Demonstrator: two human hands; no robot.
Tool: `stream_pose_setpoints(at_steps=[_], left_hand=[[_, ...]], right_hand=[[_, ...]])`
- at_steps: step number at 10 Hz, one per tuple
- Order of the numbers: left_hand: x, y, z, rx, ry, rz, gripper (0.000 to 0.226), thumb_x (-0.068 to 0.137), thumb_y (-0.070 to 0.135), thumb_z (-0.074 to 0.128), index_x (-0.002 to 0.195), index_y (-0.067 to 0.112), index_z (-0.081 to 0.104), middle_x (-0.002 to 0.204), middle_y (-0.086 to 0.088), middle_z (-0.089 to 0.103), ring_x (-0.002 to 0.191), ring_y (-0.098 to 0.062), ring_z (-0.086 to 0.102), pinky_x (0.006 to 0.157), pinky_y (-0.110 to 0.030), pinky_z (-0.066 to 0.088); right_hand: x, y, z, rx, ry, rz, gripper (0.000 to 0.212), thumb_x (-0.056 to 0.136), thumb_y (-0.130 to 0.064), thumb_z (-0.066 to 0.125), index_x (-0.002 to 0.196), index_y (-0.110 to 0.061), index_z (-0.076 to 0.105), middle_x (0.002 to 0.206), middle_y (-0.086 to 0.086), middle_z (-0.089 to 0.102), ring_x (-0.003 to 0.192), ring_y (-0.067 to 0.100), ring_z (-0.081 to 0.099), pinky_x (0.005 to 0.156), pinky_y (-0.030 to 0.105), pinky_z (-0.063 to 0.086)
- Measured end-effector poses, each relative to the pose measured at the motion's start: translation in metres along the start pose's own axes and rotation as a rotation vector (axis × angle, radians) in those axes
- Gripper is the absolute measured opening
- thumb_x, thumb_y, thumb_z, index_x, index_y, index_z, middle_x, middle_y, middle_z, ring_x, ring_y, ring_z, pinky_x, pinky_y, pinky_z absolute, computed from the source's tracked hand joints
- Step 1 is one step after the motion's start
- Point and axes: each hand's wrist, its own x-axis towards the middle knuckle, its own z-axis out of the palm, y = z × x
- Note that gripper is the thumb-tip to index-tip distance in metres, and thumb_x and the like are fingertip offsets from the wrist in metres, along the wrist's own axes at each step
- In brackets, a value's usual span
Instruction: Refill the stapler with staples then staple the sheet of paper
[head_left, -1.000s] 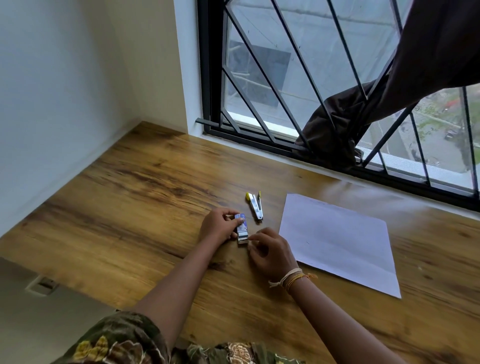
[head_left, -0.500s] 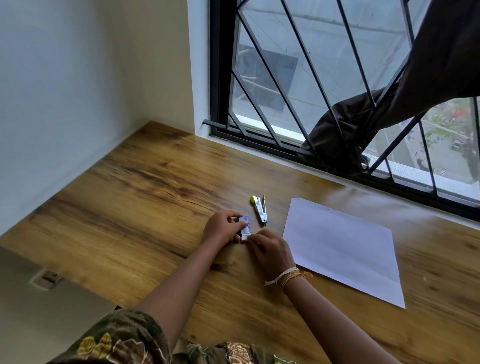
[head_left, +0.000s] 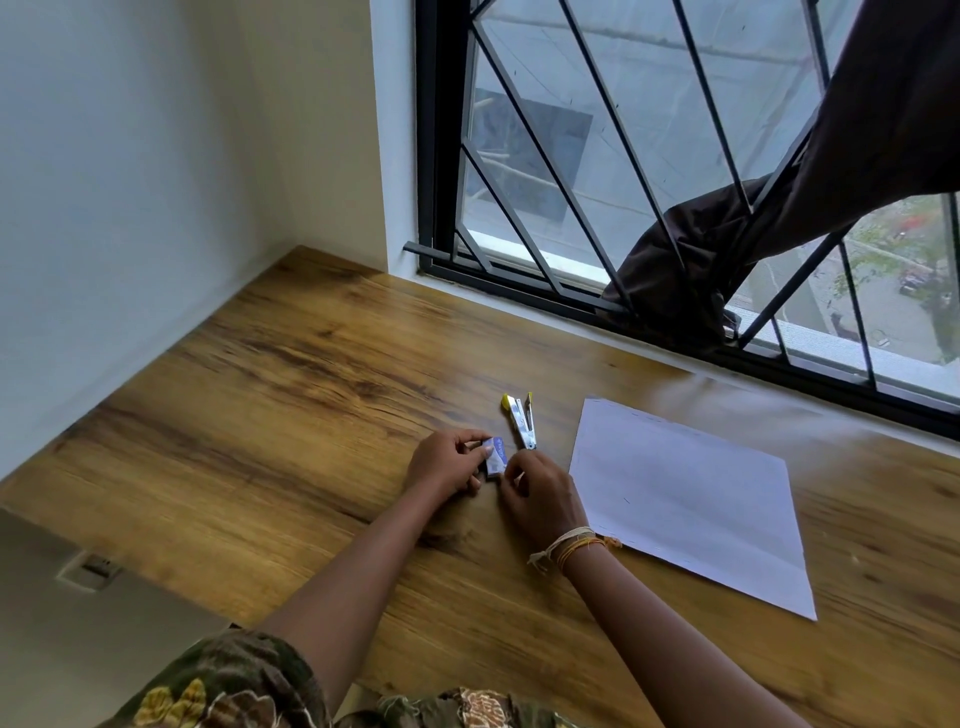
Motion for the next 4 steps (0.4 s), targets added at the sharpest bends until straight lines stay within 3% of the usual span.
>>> stream_pose_setpoints(at_steps=[1, 2, 4], left_hand=[[-0.001, 0.004, -0.004, 0.189, -0.024, 0.057, 0.047, 0.076, 0.042, 0.071, 0.121, 0.036, 0.063, 0.059, 0.01, 0.064, 0.06, -0.005, 0.064, 0.056, -0.021, 0.042], [-0.003, 0.004, -0.002, 0.317, -0.035, 0.092, 0.06, 0.072, 0.045, 0.071, 0.129, 0.037, 0.056, 0.065, 0.013, 0.06, 0.068, -0.008, 0.06, 0.059, -0.023, 0.04], [0.001, 0.011, 0.007, 0.556, 0.01, 0.152, 0.071, 0.078, 0.055, 0.061, 0.142, 0.039, 0.038, 0.109, 0.003, 0.068, 0.103, -0.021, 0.063, 0.08, -0.032, 0.05]], right_hand=[[0.006, 0.0, -0.003, 0.058, 0.006, 0.084, 0.006, 0.082, -0.014, 0.066, 0.082, -0.016, 0.06, 0.079, 0.003, 0.066, 0.066, 0.016, 0.059, 0.059, 0.026, 0.051], [0.008, 0.0, -0.003, 0.112, 0.01, 0.132, 0.005, 0.081, -0.014, 0.066, 0.084, -0.017, 0.063, 0.081, 0.001, 0.068, 0.067, 0.012, 0.061, 0.062, 0.025, 0.054], [-0.009, 0.026, -0.031, 0.076, 0.142, 0.199, 0.015, 0.075, -0.007, 0.063, 0.089, -0.014, 0.064, 0.085, 0.004, 0.066, 0.068, 0.013, 0.059, 0.062, 0.021, 0.049]])
